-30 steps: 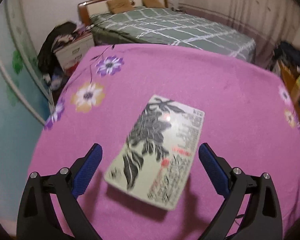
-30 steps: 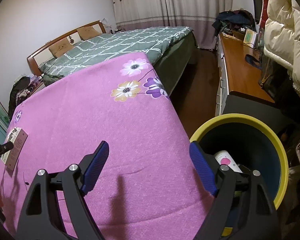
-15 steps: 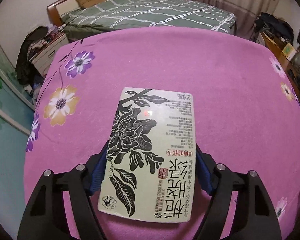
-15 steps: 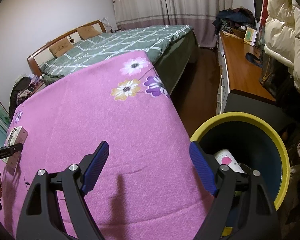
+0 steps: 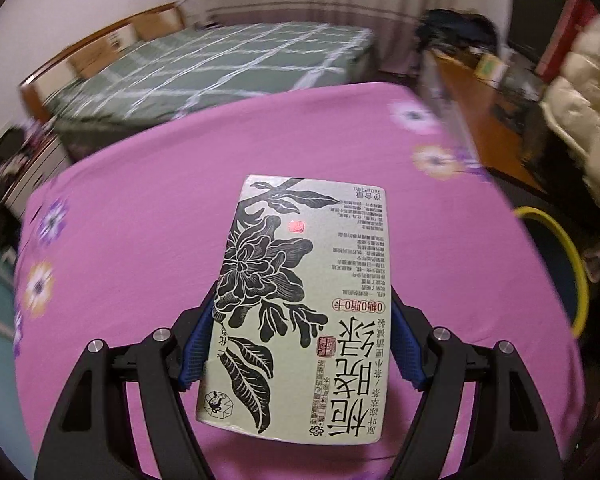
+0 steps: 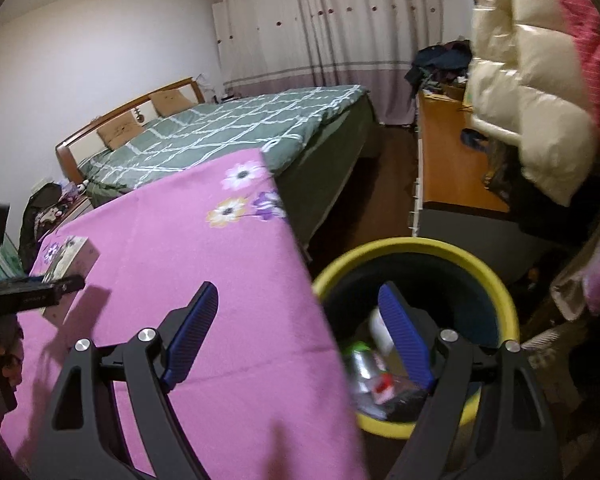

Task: Collect trash
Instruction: 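Carry the tea carton over the yellow bin and open the left gripper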

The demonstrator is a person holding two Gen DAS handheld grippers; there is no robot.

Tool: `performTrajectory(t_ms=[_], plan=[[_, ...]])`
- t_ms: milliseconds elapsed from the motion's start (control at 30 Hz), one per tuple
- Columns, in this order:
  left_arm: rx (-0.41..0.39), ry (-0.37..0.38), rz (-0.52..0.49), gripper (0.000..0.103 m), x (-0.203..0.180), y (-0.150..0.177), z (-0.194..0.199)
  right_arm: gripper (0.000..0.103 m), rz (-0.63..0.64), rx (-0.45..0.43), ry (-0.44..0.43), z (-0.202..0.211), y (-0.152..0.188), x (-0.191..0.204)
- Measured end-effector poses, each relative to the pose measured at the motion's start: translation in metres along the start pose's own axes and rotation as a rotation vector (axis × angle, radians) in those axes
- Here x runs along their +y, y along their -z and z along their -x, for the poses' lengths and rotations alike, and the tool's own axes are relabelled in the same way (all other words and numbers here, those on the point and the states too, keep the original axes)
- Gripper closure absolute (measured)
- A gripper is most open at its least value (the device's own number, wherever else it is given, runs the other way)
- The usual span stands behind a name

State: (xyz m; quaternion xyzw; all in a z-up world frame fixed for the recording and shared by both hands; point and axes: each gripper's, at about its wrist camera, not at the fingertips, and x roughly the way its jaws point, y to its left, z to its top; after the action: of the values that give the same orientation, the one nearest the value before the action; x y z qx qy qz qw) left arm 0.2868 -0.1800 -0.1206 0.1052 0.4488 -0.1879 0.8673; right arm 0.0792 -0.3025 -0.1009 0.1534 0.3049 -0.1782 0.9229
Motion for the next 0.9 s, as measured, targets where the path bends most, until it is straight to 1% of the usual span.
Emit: performTrajectory(t_ms=[100, 267, 333, 400, 500, 600, 700, 800, 833, 900], plan=[[-0.018, 0.061, -0.078, 0.029, -0.053, -0.014, 0.002, 0.025, -0.020, -0.012, 0.042, 0.019, 0.005, -0.024], [-0.029, 0.150, -0.178, 0.029, -0.135, -0.034, 0.003, 0.025, -0.079, -0.039, 0.098, 0.044, 0.013, -0.062], [-0.026, 0.189, -0.231, 0.029, -0.175, -0.040, 0.002, 0.025, -0.103, -0.051, 0.122, 0.057, 0.018, -0.081], [-0.021, 0.214, -0.271, 0.029, -0.207, -0.041, 0.001, 0.025, -0.119, -0.058, 0.136, 0.065, 0.021, -0.095], [0.005, 0.267, -0.335, 0.029, -0.261, -0.043, -0.005, 0.025, -0.146, -0.067, 0.161, 0.077, 0.026, -0.115], [0.033, 0.289, -0.374, 0.029, -0.296, -0.040, -0.016, 0.025, -0.176, -0.072, 0.174, 0.085, 0.031, -0.131], [0.052, 0.293, -0.401, 0.029, -0.324, -0.036, -0.026, 0.025, -0.193, -0.078, 0.181, 0.091, 0.034, -0.140], [0.066, 0.301, -0.406, 0.027, -0.334, -0.033, -0.038, 0.025, -0.198, -0.082, 0.181, 0.093, 0.035, -0.141], [0.066, 0.306, -0.404, 0.019, -0.333, -0.032, -0.039, 0.024, -0.197, -0.083, 0.180, 0.093, 0.035, -0.141], [0.040, 0.306, -0.386, 0.011, -0.330, -0.033, -0.037, 0.024, -0.193, -0.087, 0.179, 0.095, 0.035, -0.138]])
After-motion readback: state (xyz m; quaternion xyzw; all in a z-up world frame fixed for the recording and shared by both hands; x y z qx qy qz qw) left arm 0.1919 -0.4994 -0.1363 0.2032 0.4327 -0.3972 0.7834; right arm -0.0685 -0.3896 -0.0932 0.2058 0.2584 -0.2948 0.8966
